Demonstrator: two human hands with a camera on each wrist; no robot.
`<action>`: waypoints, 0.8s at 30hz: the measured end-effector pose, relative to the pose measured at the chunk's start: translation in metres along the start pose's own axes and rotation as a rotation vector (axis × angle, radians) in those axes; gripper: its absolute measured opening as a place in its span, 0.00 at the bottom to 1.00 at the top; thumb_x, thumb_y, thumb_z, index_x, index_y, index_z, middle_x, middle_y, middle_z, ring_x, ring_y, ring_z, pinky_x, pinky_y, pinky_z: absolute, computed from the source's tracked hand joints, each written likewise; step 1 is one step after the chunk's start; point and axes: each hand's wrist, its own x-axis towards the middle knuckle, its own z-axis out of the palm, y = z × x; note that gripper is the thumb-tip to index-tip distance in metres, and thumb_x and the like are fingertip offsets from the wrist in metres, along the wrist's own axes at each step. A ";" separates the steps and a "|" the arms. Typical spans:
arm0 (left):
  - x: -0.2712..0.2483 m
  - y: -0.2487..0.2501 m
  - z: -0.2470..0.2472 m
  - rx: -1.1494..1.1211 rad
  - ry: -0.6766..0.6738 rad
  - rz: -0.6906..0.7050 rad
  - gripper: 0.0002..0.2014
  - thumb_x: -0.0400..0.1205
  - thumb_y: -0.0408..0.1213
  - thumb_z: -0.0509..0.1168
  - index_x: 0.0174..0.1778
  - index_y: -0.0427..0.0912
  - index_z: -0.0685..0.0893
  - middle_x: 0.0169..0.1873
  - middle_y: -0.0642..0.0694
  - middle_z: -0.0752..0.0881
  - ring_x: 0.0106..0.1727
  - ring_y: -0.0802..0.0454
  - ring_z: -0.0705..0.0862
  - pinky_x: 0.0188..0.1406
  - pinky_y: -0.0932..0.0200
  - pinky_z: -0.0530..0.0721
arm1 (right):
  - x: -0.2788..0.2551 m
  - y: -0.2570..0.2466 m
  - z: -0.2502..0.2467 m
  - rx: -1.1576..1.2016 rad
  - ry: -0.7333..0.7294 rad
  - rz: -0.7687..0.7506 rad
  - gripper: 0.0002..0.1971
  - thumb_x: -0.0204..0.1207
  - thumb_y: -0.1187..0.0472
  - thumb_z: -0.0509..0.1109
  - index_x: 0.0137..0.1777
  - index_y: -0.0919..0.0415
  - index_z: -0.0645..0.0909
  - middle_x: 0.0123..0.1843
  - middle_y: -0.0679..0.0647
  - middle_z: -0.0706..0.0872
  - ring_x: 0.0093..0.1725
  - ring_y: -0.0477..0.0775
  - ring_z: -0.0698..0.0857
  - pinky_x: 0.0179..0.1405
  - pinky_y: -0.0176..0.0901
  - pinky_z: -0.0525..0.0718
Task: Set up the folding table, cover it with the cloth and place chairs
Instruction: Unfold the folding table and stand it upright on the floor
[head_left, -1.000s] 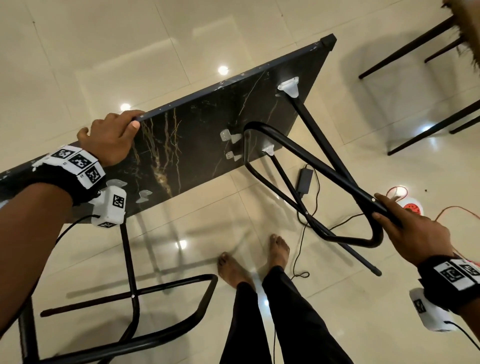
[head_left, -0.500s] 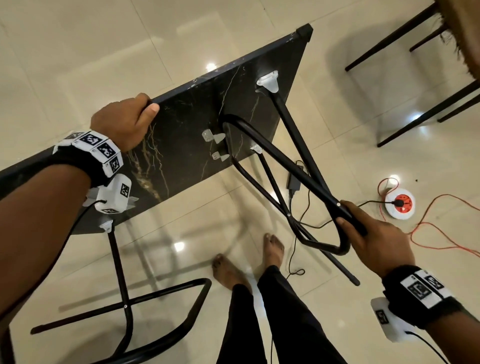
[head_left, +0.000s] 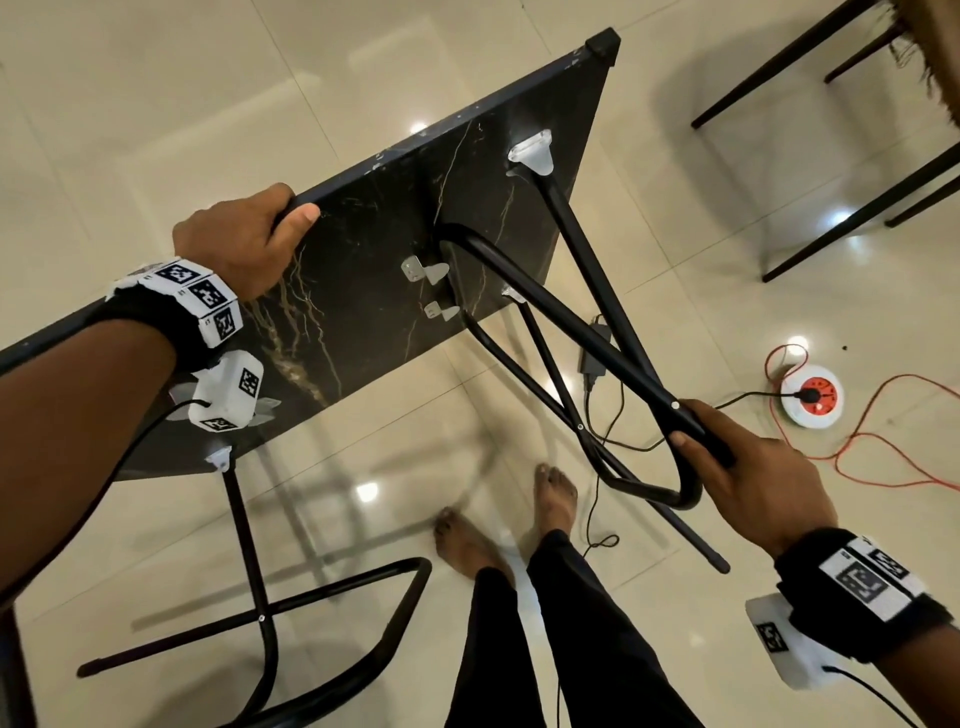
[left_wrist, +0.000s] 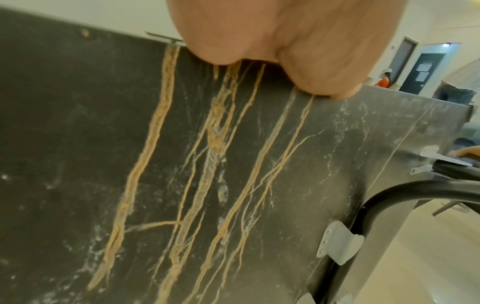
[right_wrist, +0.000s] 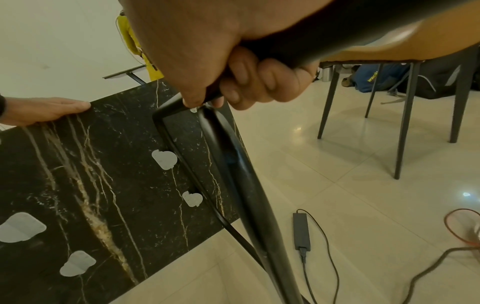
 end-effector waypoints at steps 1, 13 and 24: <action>0.003 -0.001 -0.001 -0.005 -0.005 -0.003 0.24 0.87 0.65 0.42 0.44 0.48 0.69 0.28 0.45 0.76 0.32 0.39 0.76 0.37 0.47 0.71 | 0.002 -0.001 -0.002 -0.004 -0.003 -0.001 0.26 0.81 0.28 0.49 0.75 0.34 0.69 0.28 0.47 0.82 0.30 0.58 0.82 0.32 0.51 0.85; 0.032 -0.024 -0.005 -0.098 -0.177 0.054 0.34 0.77 0.77 0.36 0.39 0.49 0.68 0.31 0.42 0.78 0.34 0.39 0.78 0.43 0.41 0.81 | -0.058 0.058 -0.062 -0.058 -0.121 0.178 0.13 0.73 0.25 0.59 0.56 0.20 0.68 0.28 0.39 0.82 0.31 0.45 0.83 0.34 0.49 0.83; 0.028 -0.016 -0.001 0.000 -0.058 -0.013 0.29 0.85 0.68 0.40 0.39 0.45 0.68 0.29 0.41 0.76 0.33 0.38 0.76 0.39 0.47 0.72 | -0.115 0.152 -0.051 -0.034 -0.236 0.351 0.19 0.79 0.28 0.62 0.40 0.40 0.80 0.26 0.41 0.85 0.21 0.40 0.82 0.27 0.37 0.82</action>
